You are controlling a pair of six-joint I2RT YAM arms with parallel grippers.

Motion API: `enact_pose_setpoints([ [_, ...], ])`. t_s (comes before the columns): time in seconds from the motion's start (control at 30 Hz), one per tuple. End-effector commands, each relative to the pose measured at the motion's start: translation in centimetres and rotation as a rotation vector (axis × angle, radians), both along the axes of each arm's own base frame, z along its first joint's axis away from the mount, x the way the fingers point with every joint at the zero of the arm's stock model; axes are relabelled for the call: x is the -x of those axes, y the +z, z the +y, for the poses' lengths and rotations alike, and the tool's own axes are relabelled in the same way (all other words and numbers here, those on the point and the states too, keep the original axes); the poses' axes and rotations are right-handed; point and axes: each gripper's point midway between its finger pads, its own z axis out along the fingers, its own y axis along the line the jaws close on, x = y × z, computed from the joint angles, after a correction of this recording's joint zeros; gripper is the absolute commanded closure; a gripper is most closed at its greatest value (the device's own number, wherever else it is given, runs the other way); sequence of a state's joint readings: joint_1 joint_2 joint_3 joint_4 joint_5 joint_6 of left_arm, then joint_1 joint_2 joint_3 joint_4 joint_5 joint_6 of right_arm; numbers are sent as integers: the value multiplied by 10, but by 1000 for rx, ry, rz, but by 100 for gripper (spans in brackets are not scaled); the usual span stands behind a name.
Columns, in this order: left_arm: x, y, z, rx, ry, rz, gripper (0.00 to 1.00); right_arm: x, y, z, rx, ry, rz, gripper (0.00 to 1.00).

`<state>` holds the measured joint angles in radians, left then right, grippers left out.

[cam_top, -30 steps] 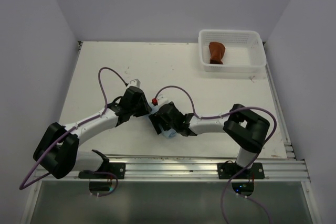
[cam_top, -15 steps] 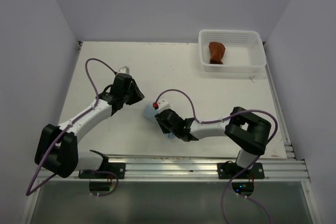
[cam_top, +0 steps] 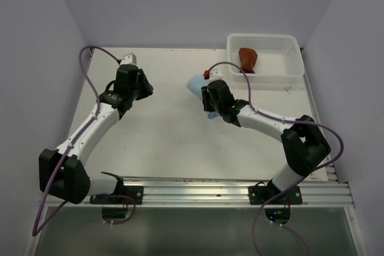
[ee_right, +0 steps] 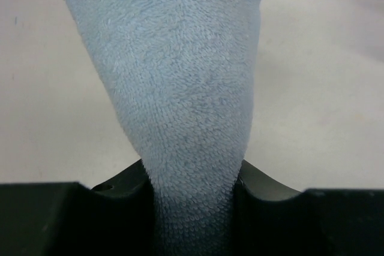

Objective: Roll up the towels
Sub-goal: Place the rolled towel into the container

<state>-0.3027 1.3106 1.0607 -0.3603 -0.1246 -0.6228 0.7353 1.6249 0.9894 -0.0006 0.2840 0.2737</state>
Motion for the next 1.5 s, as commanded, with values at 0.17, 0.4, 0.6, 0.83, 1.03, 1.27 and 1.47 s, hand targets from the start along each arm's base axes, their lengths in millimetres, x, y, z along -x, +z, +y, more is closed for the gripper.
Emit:
enact_pose_setpoints([
  [0.17,-4,13,23,-117,2,-33,65,-130,127,-102,-114,-257,-232,94],
  [0.4,-8,11,25,-142,-35,-43,64,-191,143,-176,-41,-465,-322,91],
  [0.6,-5,-5,24,-143,-57,-43,64,-235,132,-221,-32,-588,-354,91],
  [0.83,-6,-14,22,-149,-73,-30,64,-275,104,-268,-35,-673,-331,89],
  [1.03,-9,-18,22,-159,-74,-17,64,-291,69,-286,-19,-693,-289,85],
  [1.27,-11,-25,21,-160,-83,4,64,-301,15,-305,2,-721,-213,84],
  [1.47,-12,-31,20,-157,-90,20,64,-304,-15,-314,51,-731,-169,76],
])
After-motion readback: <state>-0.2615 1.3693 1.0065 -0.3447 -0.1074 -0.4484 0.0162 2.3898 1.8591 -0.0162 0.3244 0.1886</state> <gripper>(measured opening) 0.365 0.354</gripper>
